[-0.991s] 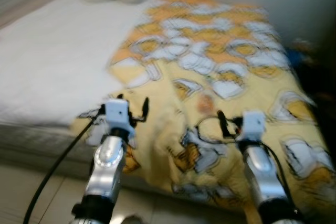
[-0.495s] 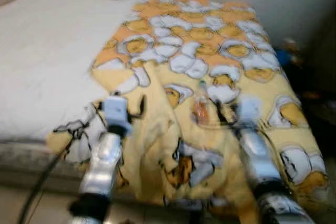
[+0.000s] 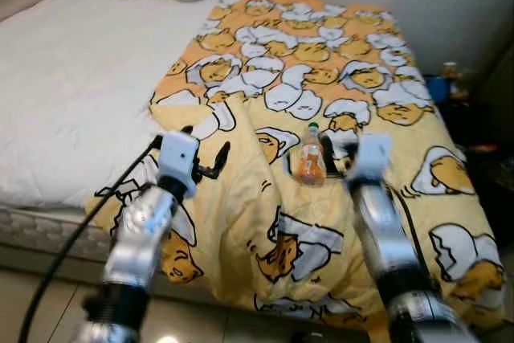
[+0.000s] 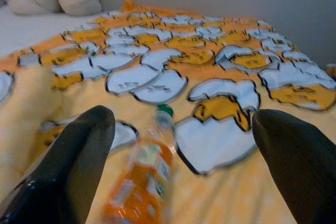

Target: Clean up the room

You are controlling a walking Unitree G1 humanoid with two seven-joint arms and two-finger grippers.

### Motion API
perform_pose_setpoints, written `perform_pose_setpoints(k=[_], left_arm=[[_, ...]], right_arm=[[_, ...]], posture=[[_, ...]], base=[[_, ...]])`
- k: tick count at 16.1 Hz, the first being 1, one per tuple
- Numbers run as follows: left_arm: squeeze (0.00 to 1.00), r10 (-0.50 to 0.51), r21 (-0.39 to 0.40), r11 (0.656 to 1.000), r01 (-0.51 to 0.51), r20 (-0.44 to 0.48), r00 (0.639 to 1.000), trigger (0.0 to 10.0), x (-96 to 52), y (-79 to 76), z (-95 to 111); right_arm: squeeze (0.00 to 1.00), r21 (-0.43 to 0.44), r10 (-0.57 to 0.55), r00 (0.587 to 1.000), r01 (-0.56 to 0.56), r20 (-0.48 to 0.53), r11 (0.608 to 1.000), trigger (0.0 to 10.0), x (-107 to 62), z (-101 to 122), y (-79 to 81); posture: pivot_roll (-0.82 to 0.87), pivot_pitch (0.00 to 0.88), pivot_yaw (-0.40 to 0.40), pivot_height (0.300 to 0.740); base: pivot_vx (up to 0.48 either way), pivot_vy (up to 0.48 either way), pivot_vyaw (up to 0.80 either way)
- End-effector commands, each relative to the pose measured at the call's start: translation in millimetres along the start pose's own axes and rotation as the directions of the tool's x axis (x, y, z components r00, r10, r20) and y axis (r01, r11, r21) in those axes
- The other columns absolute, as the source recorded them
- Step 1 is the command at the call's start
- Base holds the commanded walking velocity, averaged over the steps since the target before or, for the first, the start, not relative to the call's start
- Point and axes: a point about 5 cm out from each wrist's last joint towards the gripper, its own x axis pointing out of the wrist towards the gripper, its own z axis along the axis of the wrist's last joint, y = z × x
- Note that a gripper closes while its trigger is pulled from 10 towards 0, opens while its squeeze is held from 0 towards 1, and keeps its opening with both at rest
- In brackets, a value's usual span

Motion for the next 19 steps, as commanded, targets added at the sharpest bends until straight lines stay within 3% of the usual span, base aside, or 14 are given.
perform_pose_setpoints(k=[1, 3, 5, 9, 13, 14, 15, 17, 19], left_arm=[[0.00, 0.046, -0.050, 0.998, -0.046, -0.014, 0.999, 10.0, -5.2, -8.5, -7], [0.00, 0.002, -0.105, 0.994, -0.004, -0.025, 1.000, 10.0, -5.7, -19.8, -10], [0.00, -0.024, -0.070, 0.997, 0.021, -0.031, 0.999, 10.0, -2.9, -26.6, -11], [0.00, 0.030, -0.031, 0.999, -0.031, -0.033, 0.999, 10.0, 8.8, -18.8, -7], [0.00, 0.072, -0.028, 0.997, -0.073, -0.035, 0.997, 10.0, 8.7, -16.0, -7], [0.00, 0.076, -0.058, 0.995, -0.078, -0.046, 0.996, 10.0, 7.1, -16.2, -9], [0.00, 0.035, -0.125, 0.992, -0.036, -0.008, 0.999, 10.0, 5.9, -20.5, -6], [0.00, 0.125, -0.056, 0.991, -0.123, 0.038, 0.991, 10.0, 9.3, -19.4, 5], [0.00, 0.136, -0.093, 0.987, -0.129, 0.071, 0.988, 10.0, 11.4, -20.0, 10]], right_arm=[[0.00, -0.022, -0.011, 1.000, 0.011, -0.008, 1.000, 10.0, -13.1, -5, -4.1], [0.00, -0.009, -0.028, 0.999, 0.027, -0.046, 1.000, 10.0, -22.4, -17, -5.9], [0.00, -0.010, -0.028, 0.998, 0.028, -0.059, 1.000, 10.0, -26.5, -22, -3.4], [0.00, -0.005, -0.046, 0.997, 0.046, -0.054, 0.999, 10.0, -22.4, -12, -5.0], [0.00, -0.009, 0.003, 1.000, -0.003, -0.011, 1.000, 10.0, -19.8, -6, 0.1], [0.00, -0.013, 0.007, 1.000, -0.007, -0.007, 1.000, 10.0, -17.1, -3, 1.8], [0.00, -0.013, 0.010, 1.000, -0.010, -0.008, 1.000, 10.0, -15.7, -1, 2.4], [0.00, 0.007, 0.036, 0.999, -0.036, -0.004, 0.999, 10.0, -9.4, 4, 4.7], [0.00, 0.001, 0.052, 0.999, -0.052, 0.000, 0.999, 10.0, -4.7, 7, 7.5]], posture=[[0.00, 0.000, -0.006, 0.740], [-0.01, 0.000, -0.002, 0.740], [-0.03, 0.000, 0.007, 0.740], [-0.04, 0.000, 0.019, 0.740], [-0.03, 0.000, 0.007, 0.740], [-0.03, 0.000, 0.005, 0.740], [-0.03, 0.000, 0.001, 0.740], [-0.02, 0.000, -0.005, 0.740], [-0.01, 0.000, -0.016, 0.740]], base=[[0.000, 0.000, -0.45], [0.000, 0.433, -0.73], [0.000, 0.480, -0.40], [0.000, 0.000, -0.33], [0.000, 0.000, -0.33], [0.000, 0.000, 0.00], [0.000, 0.000, 0.00], [0.471, 0.000, 0.00], [0.446, 0.000, 0.00]])
